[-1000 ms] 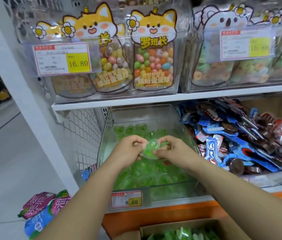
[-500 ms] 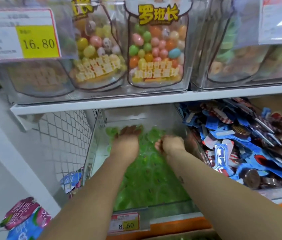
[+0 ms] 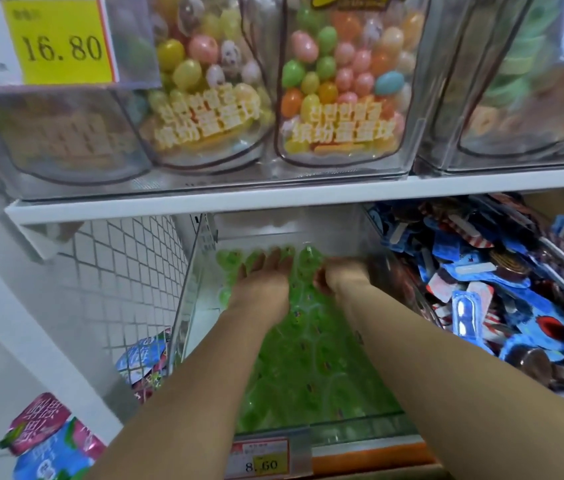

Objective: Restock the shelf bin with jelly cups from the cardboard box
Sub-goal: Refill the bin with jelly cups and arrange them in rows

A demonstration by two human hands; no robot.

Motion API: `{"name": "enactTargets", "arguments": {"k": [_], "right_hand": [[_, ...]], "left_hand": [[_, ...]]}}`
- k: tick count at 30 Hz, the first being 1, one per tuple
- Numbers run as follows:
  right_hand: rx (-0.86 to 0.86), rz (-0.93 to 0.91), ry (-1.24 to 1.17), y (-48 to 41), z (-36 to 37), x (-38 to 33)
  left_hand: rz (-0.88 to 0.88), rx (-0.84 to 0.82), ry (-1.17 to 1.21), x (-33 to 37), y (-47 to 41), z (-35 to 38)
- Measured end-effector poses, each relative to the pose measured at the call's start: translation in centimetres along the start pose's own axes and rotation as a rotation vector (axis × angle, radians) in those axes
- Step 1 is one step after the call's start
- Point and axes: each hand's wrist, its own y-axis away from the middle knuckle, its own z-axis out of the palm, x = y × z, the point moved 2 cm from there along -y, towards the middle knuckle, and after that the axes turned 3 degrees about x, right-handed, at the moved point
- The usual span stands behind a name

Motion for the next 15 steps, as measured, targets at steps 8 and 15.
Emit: {"name": "enactTargets", "arguments": {"k": [8, 15], "right_hand": [[-0.026, -0.050, 0.032, 1.1, -0.4, -0.4], [-0.154, -0.264, 0.141, 8.3, -1.6, -0.5]], "left_hand": [[0.022, 0.008, -0.015, 0.0, 0.3, -0.5], [0.121, 0.222, 0.045, -0.3, 5.8, -6.2]]}}
